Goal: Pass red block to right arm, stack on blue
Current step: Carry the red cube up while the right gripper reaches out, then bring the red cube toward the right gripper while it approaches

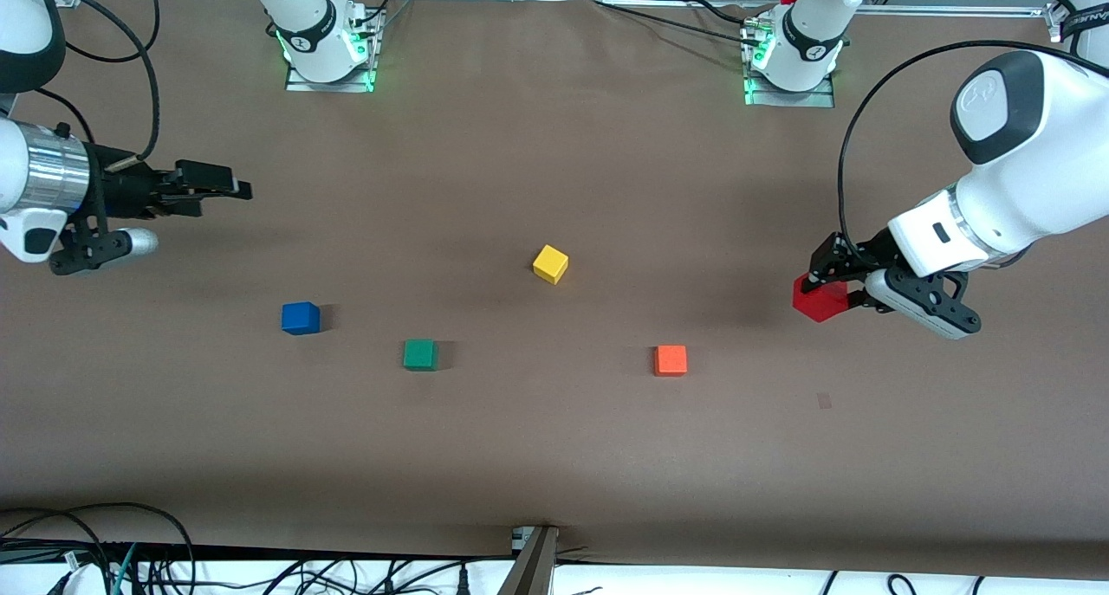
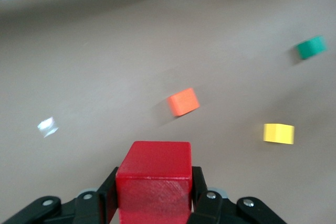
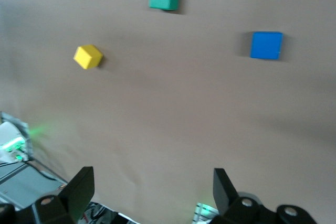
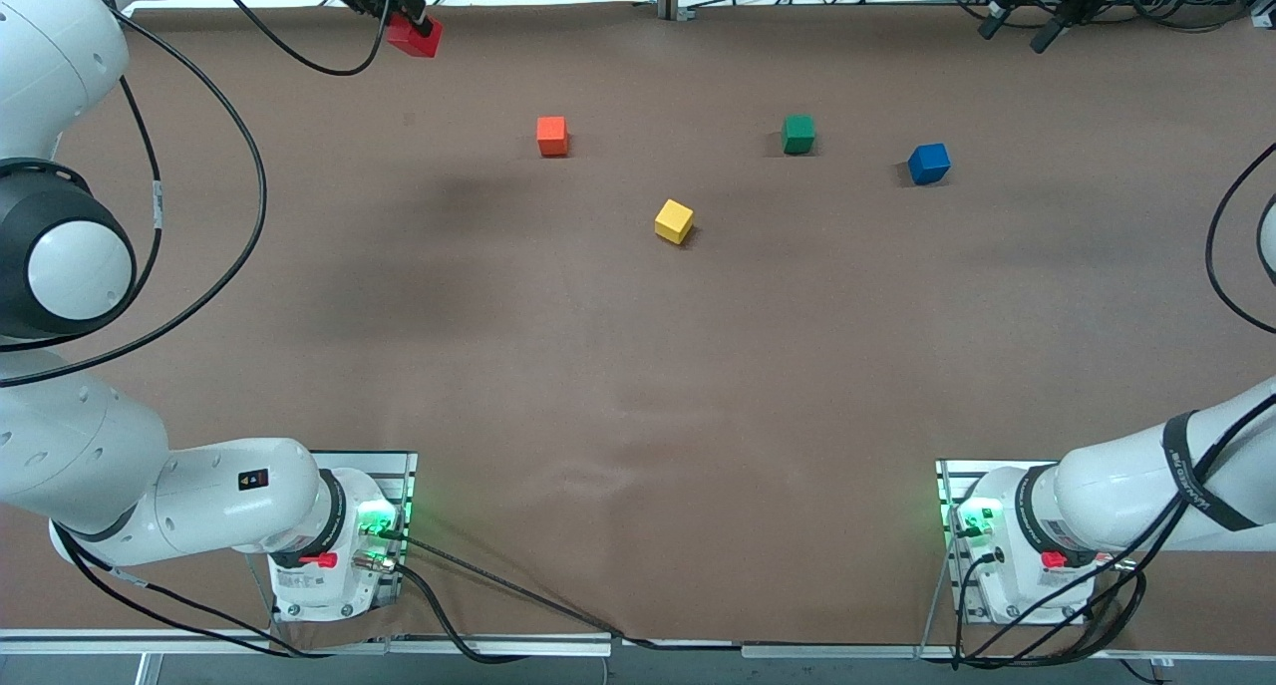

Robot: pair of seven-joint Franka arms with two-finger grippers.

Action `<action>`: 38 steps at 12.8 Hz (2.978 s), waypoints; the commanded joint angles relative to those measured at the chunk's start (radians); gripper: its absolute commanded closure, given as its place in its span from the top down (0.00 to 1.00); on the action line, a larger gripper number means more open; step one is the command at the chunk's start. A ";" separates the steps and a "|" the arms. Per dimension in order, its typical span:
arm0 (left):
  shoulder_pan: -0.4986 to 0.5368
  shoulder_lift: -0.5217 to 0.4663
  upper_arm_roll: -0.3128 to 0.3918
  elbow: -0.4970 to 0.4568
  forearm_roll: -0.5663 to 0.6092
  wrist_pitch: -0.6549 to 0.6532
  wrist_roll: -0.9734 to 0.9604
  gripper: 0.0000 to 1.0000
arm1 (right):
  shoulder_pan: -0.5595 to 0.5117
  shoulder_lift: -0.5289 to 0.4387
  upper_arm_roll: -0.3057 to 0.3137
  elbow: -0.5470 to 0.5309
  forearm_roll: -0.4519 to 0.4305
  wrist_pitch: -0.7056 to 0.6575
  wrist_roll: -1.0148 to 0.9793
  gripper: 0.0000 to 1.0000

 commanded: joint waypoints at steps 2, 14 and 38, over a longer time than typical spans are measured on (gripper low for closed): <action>0.001 -0.039 0.057 -0.024 -0.169 -0.006 0.355 0.00 | 0.007 0.044 0.000 0.019 0.122 -0.001 0.009 1.00; 0.018 -0.159 0.264 -0.192 -0.627 -0.222 1.136 0.00 | 0.101 0.137 0.001 0.017 0.554 0.185 0.366 1.00; -0.357 0.183 0.220 -0.190 -1.440 -0.149 1.796 0.00 | 0.382 0.203 0.001 0.017 0.612 0.502 0.465 1.00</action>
